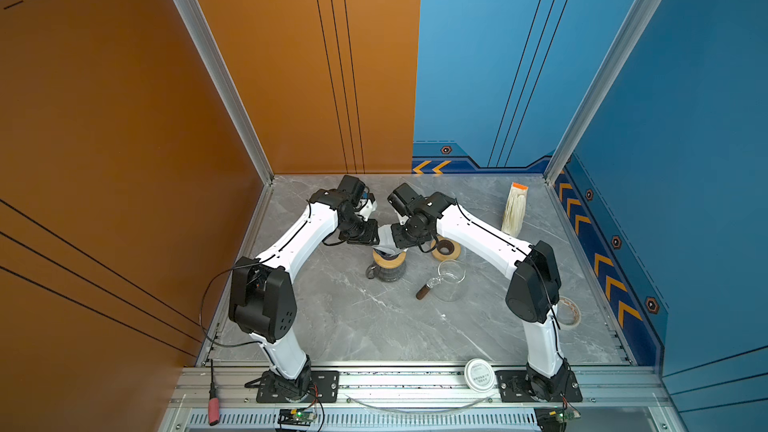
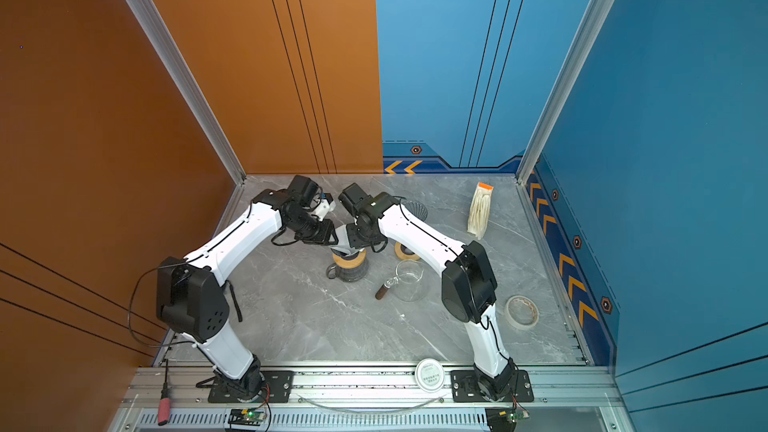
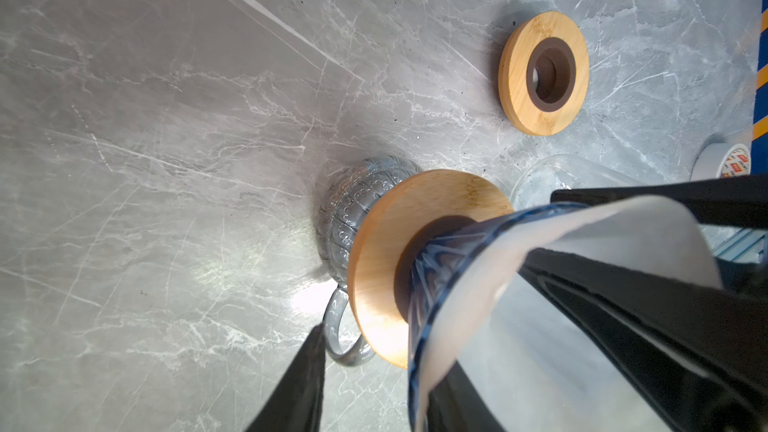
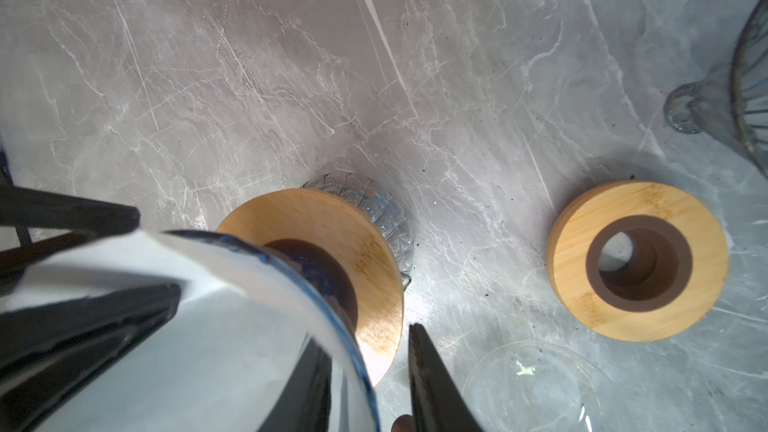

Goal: Place the coffee filter in the dripper

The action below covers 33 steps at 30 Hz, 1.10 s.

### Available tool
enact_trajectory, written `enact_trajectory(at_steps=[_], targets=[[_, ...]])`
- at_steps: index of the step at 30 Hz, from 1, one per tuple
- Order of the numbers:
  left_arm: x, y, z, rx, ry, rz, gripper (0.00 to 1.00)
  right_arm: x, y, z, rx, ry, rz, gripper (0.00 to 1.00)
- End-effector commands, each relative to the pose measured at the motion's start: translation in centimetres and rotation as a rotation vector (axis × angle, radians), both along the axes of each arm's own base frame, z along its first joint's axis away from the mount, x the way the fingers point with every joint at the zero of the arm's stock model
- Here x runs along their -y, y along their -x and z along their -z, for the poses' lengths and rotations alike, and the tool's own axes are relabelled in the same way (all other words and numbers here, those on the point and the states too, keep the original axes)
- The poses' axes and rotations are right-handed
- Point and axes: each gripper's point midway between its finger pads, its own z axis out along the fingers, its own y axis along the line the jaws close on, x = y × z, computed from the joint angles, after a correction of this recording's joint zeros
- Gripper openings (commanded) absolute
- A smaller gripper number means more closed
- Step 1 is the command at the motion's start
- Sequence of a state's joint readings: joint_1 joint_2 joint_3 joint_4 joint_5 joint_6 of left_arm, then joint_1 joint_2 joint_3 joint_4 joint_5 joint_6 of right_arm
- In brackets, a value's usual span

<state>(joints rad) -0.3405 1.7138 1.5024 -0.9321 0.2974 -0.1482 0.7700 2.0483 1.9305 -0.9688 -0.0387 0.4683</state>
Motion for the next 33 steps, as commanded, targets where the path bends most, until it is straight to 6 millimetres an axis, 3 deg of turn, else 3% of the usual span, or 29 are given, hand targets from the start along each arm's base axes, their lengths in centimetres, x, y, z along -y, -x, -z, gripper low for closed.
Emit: enact_trajectory(at_steps=[1,15,21,28,33], targets=[[-0.2,-0.6,-1.2,0.038,0.003,-0.014,0.4,0.2,0.0,-2.4,0.017,-0.054,0.007,0.32],[0.1,-1.4,-5.0,0.134,0.039,-0.016,0.51,-0.2,0.0,-5.2,0.066,-0.127,0.002,0.41],[0.0,-1.7,-6.3,0.169,0.044,-0.024,0.54,0.6,0.1,-7.0,0.106,-0.139,-0.008,0.43],[-0.4,-2.5,-10.0,0.317,0.048,-0.045,0.59,3.9,-0.6,-9.6,0.216,-0.125,0.027,0.44],[-0.3,-2.5,-12.9,0.443,0.072,-0.047,0.75,8.4,-0.7,-9.7,0.229,-0.12,0.108,0.48]])
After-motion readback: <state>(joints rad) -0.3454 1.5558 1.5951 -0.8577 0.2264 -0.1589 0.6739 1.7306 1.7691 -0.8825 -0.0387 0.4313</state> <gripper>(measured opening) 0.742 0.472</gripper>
